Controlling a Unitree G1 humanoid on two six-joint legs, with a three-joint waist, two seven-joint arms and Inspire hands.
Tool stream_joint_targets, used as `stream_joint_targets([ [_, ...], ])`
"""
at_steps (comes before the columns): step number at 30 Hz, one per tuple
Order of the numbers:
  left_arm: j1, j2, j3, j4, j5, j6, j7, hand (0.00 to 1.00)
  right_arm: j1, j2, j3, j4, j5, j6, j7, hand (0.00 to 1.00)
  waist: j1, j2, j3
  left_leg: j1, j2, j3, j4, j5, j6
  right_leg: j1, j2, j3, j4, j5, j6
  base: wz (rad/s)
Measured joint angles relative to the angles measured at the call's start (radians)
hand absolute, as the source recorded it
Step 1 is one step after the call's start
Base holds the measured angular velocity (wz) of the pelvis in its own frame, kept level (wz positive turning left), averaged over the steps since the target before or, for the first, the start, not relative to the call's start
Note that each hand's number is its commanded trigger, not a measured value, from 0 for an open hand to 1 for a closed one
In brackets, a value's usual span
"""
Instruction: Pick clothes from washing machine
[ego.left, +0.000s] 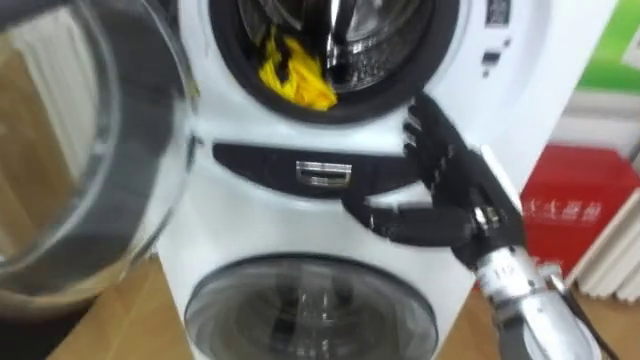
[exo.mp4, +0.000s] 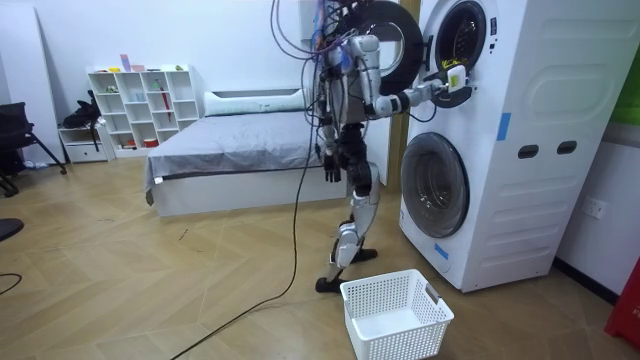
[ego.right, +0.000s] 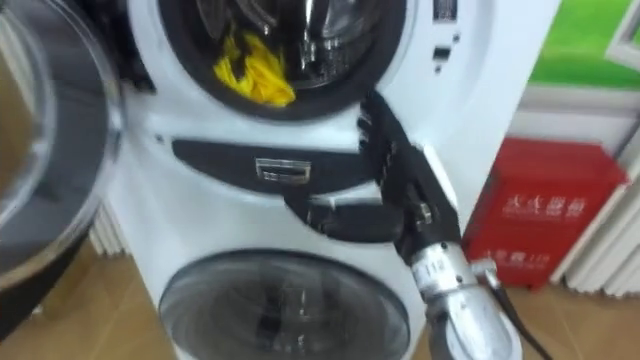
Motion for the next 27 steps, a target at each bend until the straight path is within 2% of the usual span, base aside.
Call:
stream_joint_targets([
  [1, 0.008, 0.004, 0.002, 0.0, 0.001, 0.002, -0.013, 0.0, -0.004, -0.008, 0.001, 0.0, 0.001, 0.0, 0.001, 0.0, -0.009, 0.006, 0.0063, -0.013, -0.004, 0.01, 0.047, -0.027, -0.005, 0.026, -0.002, 0.036, -0.012, -0.001, 0.002, -0.25],
  [2, 0.007, 0.007, 0.004, -0.002, 0.001, 0.003, -0.018, 0.0, -0.004, -0.021, -0.003, -0.003, 0.013, 0.0, -0.002, 0.0, -0.012, 0.011, -0.0022, -0.007, -0.007, 0.008, 0.035, -0.04, -0.005, 0.032, -0.004, 0.031, -0.014, -0.008, 0.015, -0.15],
  [5, -0.02, 0.011, 0.008, -0.002, 0.001, 0.006, -0.032, 0.0, -0.004, -0.019, -0.031, -0.02, 0.025, -0.014, -0.02, 0.0, -0.025, 0.001, 0.0, 0.023, -0.038, 0.011, 0.004, -0.05, 0.004, 0.024, -0.037, 0.026, 0.013, -0.032, 0.057, 0.05],
  [6, -0.02, 0.01, 0.007, -0.002, 0.0, 0.008, -0.032, 0.0, -0.004, -0.019, -0.028, -0.021, 0.026, -0.015, -0.021, 0.0, -0.031, 0.0, 0.0004, 0.025, -0.042, 0.014, 0.004, -0.053, 0.007, 0.025, -0.044, 0.026, 0.024, -0.035, 0.061, -0.09],
  [7, -0.026, 0.01, 0.007, -0.003, 0.0, 0.016, -0.032, 0.0, 0.001, -0.021, -0.028, -0.021, 0.026, -0.019, -0.019, 0.0, -0.043, -0.003, 0.0005, 0.036, -0.058, 0.022, -0.001, -0.064, 0.015, 0.029, -0.059, 0.029, 0.048, -0.046, 0.082, -0.03],
  [8, -0.033, 0.009, 0.007, -0.005, 0.0, 0.023, -0.032, 0.0, 0.006, -0.024, -0.028, -0.021, 0.025, -0.024, -0.019, 0.0, -0.047, -0.01, 0.0016, 0.042, -0.061, 0.033, -0.004, -0.073, 0.019, 0.023, -0.066, 0.029, 0.068, -0.055, 0.096, 0.15],
  [9, -0.051, 0.01, 0.007, -0.008, 0.002, 0.03, -0.032, 0.0, 0.014, -0.027, -0.031, -0.03, 0.025, -0.035, -0.026, 0.0, -0.066, -0.002, -0.0028, 0.049, -0.075, 0.038, -0.009, -0.081, 0.026, 0.0, -0.085, 0.021, 0.135, -0.073, 0.128, 0.17],
  [10, -0.07, 0.015, 0.007, 0.0, 0.001, 0.034, -0.032, 0.0, 0.019, -0.03, -0.029, -0.036, 0.024, -0.042, -0.045, 0.0, -0.071, -0.002, -0.0023, 0.06, -0.088, 0.047, -0.02, -0.089, 0.035, -0.04, -0.108, 0.022, 0.228, -0.083, 0.147, 0.14],
  [11, -0.084, 0.021, 0.008, -0.001, 0.001, 0.043, -0.03, 0.0, 0.026, -0.031, -0.03, -0.036, 0.018, -0.047, -0.062, 0.0, -0.074, -0.009, 0.0022, 0.076, -0.104, 0.053, -0.027, -0.094, 0.045, -0.077, -0.136, 0.014, 0.332, -0.082, 0.149, 0.0],
  [12, -0.091, 0.025, 0.008, -0.001, 0.001, 0.045, -0.029, 0.0, 0.03, -0.031, -0.031, -0.036, 0.014, -0.048, -0.071, 0.0, -0.079, -0.008, 0.0011, 0.084, -0.112, 0.054, -0.027, -0.101, 0.054, -0.092, -0.152, 0.008, 0.382, -0.08, 0.149, 0.0],
  [13, -0.104, 0.032, 0.007, -0.002, 0.0, 0.046, -0.027, 0.0, 0.035, -0.033, -0.029, -0.034, 0.007, -0.048, -0.089, 0.0, -0.086, -0.018, 0.0069, 0.103, -0.134, 0.055, -0.028, -0.115, 0.066, -0.125, -0.182, 0.008, 0.474, -0.064, 0.145, 0.06],
  [14, -0.106, 0.037, 0.004, -0.01, -0.002, 0.047, -0.023, 0.0, 0.045, -0.034, -0.038, -0.029, 0.007, -0.048, -0.104, 0.0, -0.088, -0.011, 0.0067, 0.121, -0.145, 0.048, -0.028, -0.132, 0.079, -0.151, -0.191, 0.004, 0.552, -0.023, 0.127, 0.06],
  [15, -0.105, 0.038, 0.004, -0.014, 0.001, 0.046, -0.02, 0.0, 0.056, -0.034, -0.047, -0.027, 0.007, -0.049, -0.109, 0.0, -0.088, -0.002, 0.0069, 0.133, -0.144, 0.042, -0.03, -0.138, 0.081, -0.154, -0.189, 0.003, 0.573, 0.009, 0.118, 0.08],
  [16, -0.105, 0.042, 0.001, -0.02, 0.002, 0.045, -0.01, 0.0, 0.08, -0.032, -0.066, -0.007, 0.007, -0.06, -0.114, 0.0, -0.092, 0.021, 0.0075, 0.166, -0.138, -0.006, -0.049, -0.142, 0.087, -0.16, -0.171, 0.004, 0.602, 0.085, 0.111, 0.14],
  [17, -0.097, 0.051, 0.001, -0.025, 0.002, 0.042, -0.002, 0.0, 0.103, -0.025, -0.084, 0.003, 0.008, -0.068, -0.115, 0.0, -0.097, 0.057, 0.001, 0.182, -0.134, -0.068, -0.06, -0.14, 0.095, -0.168, -0.126, 0.018, 0.569, 0.059, 0.105, 0.07],
  [18, -0.095, 0.058, 0.003, -0.026, 0.003, 0.04, 0.0, 0.0, 0.104, -0.021, -0.088, 0.007, 0.01, -0.069, -0.115, 0.0, -0.1, 0.059, 0.0056, 0.181, -0.134, -0.095, -0.068, -0.136, 0.101, -0.176, -0.097, 0.029, 0.52, 0.027, 0.107, 0.0],
  [19, -0.089, 0.075, 0.012, -0.026, 0.007, 0.036, 0.0, 0.0, 0.105, -0.014, -0.089, 0.008, 0.014, -0.068, -0.112, 0.0, -0.118, 0.051, 0.0053, 0.18, -0.132, -0.121, -0.087, -0.122, 0.104, -0.19, -0.057, 0.045, 0.402, -0.006, 0.101, 0.06],
  [20, -0.1, 0.084, 0.02, -0.016, 0.016, 0.035, -0.001, 0.0, 0.111, -0.01, -0.107, 0.005, 0.015, -0.064, -0.111, 0.0, -0.12, 0.042, 0.0047, 0.178, -0.134, -0.137, -0.095, -0.107, 0.103, -0.197, -0.018, 0.069, 0.282, -0.012, 0.097, 0.14],
  [21, -0.104, 0.083, 0.023, -0.017, 0.021, 0.032, 0.0, 0.0, 0.11, -0.01, -0.115, 0.005, 0.015, -0.061, -0.112, 0.0, -0.118, 0.038, 0.0044, 0.178, -0.137, -0.139, -0.098, -0.104, 0.1, -0.199, -0.003, 0.086, 0.224, -0.009, 0.094, 0.19],
  [22, -0.102, 0.076, 0.024, -0.018, 0.034, 0.021, -0.001, 0.0, 0.109, -0.01, -0.117, 0.002, 0.015, -0.057, -0.112, 0.0, -0.118, 0.031, 0.0052, 0.179, -0.149, -0.139, -0.1, -0.102, 0.101, -0.2, 0.013, 0.12, 0.127, 0.019, 0.087, 0.17],
  [23, -0.096, 0.063, 0.026, -0.018, 0.043, 0.017, -0.001, 0.0, 0.113, -0.009, -0.117, -0.001, 0.02, -0.055, -0.113, 0.0, -0.119, 0.026, 0.0043, 0.182, -0.163, -0.144, -0.096, -0.103, 0.102, -0.192, 0.01, 0.131, 0.094, 0.06, 0.048, 0.17],
  [24, -0.088, 0.056, 0.026, -0.021, 0.047, 0.015, -0.001, 0.0, 0.115, -0.009, -0.117, -0.001, 0.026, -0.054, -0.115, 0.0, -0.118, 0.02, 0.0079, 0.186, -0.164, -0.146, -0.096, -0.103, 0.101, -0.185, 0.006, 0.126, 0.082, 0.071, 0.047, 0.14],
  [25, -0.069, 0.048, 0.023, -0.025, 0.057, 0.01, -0.001, 0.0, 0.115, -0.009, -0.114, -0.002, 0.037, -0.052, -0.114, 0.0, -0.115, 0.026, 0.0079, 0.191, -0.16, -0.149, -0.097, -0.103, 0.099, -0.172, 0.0, 0.098, 0.063, 0.085, 0.043, 0.08],
  [26, -0.055, 0.046, 0.018, -0.025, 0.064, 0.01, -0.001, 0.0, 0.115, -0.008, -0.113, -0.007, 0.04, -0.049, -0.114, 0.0, -0.116, 0.028, 0.0041, 0.189, -0.16, -0.164, -0.096, -0.103, 0.097, -0.166, -0.006, 0.069, 0.047, 0.097, 0.042, 0.08],
  [27, -0.046, 0.045, 0.018, -0.024, 0.076, 0.01, -0.001, 0.0, 0.115, -0.008, -0.114, -0.009, 0.039, -0.049, -0.114, 0.0, -0.114, 0.034, 0.0054, 0.185, -0.159, -0.169, -0.095, -0.103, 0.097, -0.166, -0.009, 0.053, 0.039, 0.102, 0.042, 0.09],
])
